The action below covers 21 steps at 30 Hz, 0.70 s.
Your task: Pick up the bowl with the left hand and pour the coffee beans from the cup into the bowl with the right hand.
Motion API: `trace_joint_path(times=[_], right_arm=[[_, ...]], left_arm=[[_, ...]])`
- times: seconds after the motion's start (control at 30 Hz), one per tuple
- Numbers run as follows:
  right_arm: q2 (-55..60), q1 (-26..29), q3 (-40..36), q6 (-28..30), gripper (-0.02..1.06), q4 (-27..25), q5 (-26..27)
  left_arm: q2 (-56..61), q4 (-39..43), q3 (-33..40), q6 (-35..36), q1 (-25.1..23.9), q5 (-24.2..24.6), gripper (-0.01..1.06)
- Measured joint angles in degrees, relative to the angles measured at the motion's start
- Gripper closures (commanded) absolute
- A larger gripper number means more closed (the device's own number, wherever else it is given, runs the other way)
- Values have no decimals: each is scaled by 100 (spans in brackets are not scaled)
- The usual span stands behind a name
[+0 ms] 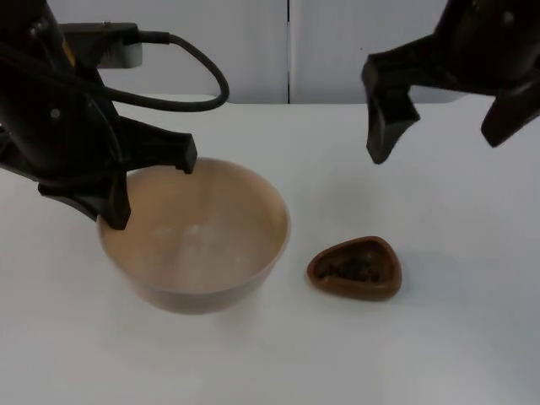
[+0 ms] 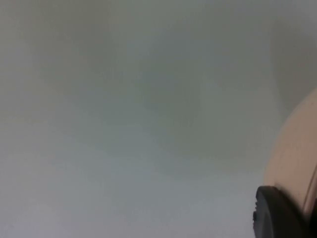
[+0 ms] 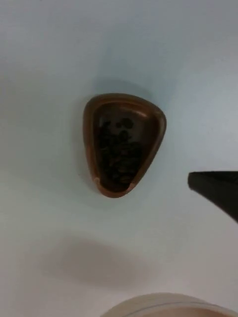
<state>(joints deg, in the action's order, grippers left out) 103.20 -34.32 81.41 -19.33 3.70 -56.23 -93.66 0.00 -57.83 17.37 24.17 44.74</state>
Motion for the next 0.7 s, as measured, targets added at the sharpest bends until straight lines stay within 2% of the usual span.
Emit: trace_joint_path(times=[0.4,0.7], right_arm=[[636,0,9,-703,3,333,111],[883,0,55,-811,7,460,384]], left_arm=[[0,0,0,0,0,-34,105],[0,0,0,0,0,-42,105]])
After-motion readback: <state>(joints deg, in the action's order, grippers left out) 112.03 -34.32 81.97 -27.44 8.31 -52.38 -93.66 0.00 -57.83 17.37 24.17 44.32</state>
